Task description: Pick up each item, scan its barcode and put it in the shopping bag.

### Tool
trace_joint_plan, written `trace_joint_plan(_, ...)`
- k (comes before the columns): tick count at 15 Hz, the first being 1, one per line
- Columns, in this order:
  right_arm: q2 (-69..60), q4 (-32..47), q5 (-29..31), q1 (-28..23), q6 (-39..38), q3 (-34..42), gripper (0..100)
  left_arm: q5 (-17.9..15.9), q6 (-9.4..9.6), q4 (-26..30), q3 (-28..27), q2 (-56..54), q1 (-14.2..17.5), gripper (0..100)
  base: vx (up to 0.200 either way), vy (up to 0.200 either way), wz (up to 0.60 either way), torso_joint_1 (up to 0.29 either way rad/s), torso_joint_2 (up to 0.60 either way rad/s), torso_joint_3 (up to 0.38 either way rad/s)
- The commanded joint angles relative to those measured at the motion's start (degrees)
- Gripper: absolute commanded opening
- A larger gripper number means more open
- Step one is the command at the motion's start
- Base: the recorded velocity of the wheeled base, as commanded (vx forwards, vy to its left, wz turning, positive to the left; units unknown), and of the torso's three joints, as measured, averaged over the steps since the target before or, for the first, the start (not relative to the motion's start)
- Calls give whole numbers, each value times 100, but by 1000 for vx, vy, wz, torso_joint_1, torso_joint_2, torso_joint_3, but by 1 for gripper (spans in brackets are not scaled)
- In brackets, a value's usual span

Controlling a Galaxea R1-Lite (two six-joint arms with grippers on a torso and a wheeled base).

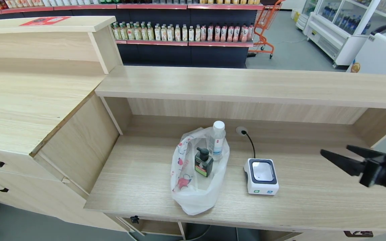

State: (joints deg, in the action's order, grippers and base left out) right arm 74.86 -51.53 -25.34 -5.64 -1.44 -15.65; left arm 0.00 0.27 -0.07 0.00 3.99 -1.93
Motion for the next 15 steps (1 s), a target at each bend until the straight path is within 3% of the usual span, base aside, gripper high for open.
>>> trace_joint_plan(1, -2960, 785, 504, -402, -58, 1565, 100, 0, 0, -1, 0, -3, -1, 100, 0, 0, 0, 0, 0, 0)
trace_joint_plan(3, -4217, 2112, 1313, 90, 170, 1565, 100, 0, 0, -1, 0, -3, -1, 100, 0, 0, 0, 0, 0, 0)
trace_joint_plan(4, -5140, 3219, 2007, 468, 381, 1565, 100, 0, 0, -1, 0, -3, -1, 100, 0, 0, 0, 0, 0, 0)
trace_joint_plan(7, -6757, 4731, 2183, 644, 390, 1565, 100, 0, 0, -1, 0, -3, -1, 100, 0, 0, 0, 0, 0, 0)
trace_joint_plan(15, -7486, 5091, 2253, 582, 390, 1565, 100, 0, 0, -1, 0, -3, -1, 100, 0, 0, 0, 0, 0, 0)
